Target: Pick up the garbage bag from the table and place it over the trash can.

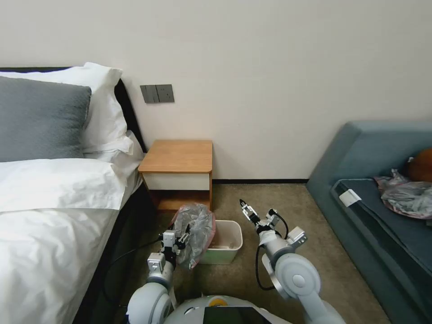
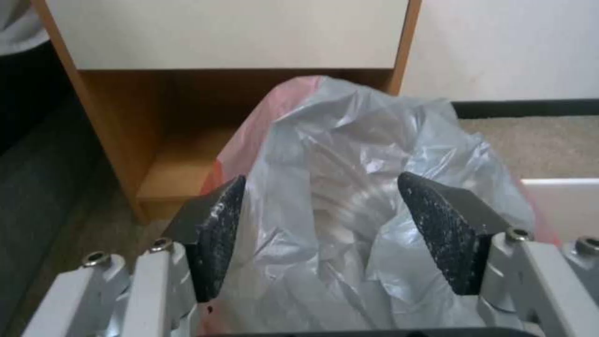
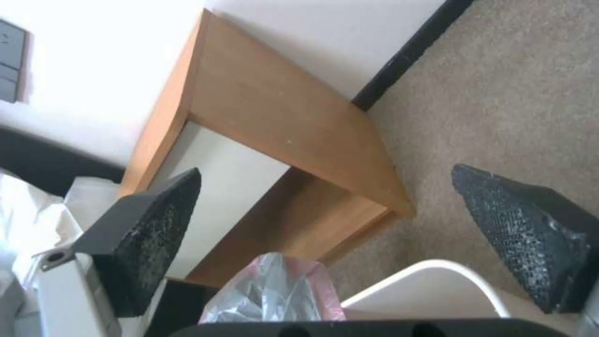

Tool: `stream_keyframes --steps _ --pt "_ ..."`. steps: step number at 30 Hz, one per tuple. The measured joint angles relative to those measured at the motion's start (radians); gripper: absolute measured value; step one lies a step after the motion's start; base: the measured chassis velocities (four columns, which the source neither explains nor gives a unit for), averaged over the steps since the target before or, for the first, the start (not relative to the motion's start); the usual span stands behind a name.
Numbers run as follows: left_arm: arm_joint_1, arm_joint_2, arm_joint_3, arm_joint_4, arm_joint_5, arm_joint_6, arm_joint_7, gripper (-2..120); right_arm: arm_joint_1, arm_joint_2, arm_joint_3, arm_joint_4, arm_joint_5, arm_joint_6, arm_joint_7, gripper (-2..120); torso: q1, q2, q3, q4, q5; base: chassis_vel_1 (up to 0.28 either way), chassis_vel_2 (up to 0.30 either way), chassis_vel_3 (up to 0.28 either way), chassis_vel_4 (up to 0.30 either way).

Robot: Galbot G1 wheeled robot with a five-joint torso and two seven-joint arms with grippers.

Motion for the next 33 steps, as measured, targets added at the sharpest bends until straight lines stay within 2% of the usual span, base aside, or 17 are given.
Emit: stream_keyframes --steps 12,24,27,33 --pt "-0.032 -0.011 0.016 0.059 -0.001 0.01 -0.023 57 -0.006 0.007 -0.001 -0.006 -0.009 0.006 -0.005 100 0.0 0.0 0.0 0.0 0.0 0.0 0.0 0.0 0.0" --pt "-0.065 -0.009 0.037 0.083 -0.002 0.035 -0.031 57 -0.015 0.015 -0.002 -0.01 -0.019 0.008 -0.01 100 0.0 0.0 0.0 0.0 0.0 0.0 0.0 0.0 0.0" --pt "-0.075 -0.005 0.045 0.085 -0.008 0.051 -0.041 57 -0.017 0.018 -0.004 -0.012 -0.024 0.008 -0.012 100 0.0 0.0 0.0 0.0 0.0 0.0 0.0 0.0 0.0" --pt "-0.122 0.02 0.07 0.085 -0.069 0.13 -0.086 57 -0.019 0.025 -0.011 -0.015 -0.032 0.012 -0.013 100 0.0 0.0 0.0 0.0 0.0 0.0 0.0 0.0 0.0"
